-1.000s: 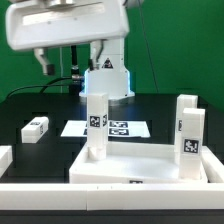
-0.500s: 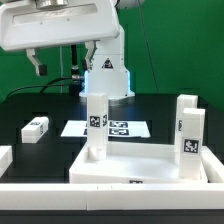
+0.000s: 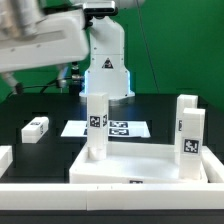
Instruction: Assemble desk
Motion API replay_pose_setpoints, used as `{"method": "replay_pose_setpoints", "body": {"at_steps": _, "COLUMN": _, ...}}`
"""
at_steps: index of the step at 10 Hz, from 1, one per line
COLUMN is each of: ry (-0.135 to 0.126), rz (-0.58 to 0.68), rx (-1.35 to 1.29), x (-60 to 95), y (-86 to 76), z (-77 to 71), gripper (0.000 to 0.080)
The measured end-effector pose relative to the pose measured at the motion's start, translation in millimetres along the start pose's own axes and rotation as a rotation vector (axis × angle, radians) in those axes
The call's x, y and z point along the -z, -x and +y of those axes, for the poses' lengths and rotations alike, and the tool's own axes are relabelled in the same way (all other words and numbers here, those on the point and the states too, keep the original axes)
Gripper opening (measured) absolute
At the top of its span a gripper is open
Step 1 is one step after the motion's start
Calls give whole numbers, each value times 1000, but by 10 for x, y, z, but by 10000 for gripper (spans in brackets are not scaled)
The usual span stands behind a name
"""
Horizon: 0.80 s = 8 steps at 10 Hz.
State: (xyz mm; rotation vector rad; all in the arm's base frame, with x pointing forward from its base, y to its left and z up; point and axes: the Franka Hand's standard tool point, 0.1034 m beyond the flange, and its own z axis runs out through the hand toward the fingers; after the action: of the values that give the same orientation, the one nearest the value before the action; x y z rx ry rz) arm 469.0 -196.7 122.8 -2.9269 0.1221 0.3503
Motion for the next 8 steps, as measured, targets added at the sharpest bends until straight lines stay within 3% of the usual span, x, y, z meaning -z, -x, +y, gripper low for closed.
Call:
{"method": "replay_pose_setpoints", "body": {"at_steps": 1, "ry": -5, "rz": -65, "rx": -18, "x": 32, "y": -20, "z": 85, "gripper": 649}}
{"method": "replay_pose_setpoints", "body": {"at_steps": 5, "ry": -6, "rz": -285, "rx": -2, "x": -67, "y": 30, "z": 55, "gripper": 649}}
{"method": "replay_pose_setpoints", "body": {"at_steps": 6, "ry": 21, "rz": -358, "rx": -14, "x": -256, "y": 59, "z": 146, "gripper": 649}}
{"method": "replay_pose_setpoints", "body": {"at_steps": 7, "ry": 12, "rz": -504, "rx": -59, "x": -484, "y": 209, "z": 239, "gripper": 649}}
{"method": "replay_pose_setpoints", "body": {"at_steps": 8, "ry": 14, "rz": -583, "rx": -103, "x": -574, "y": 214, "z": 269, "gripper": 649}}
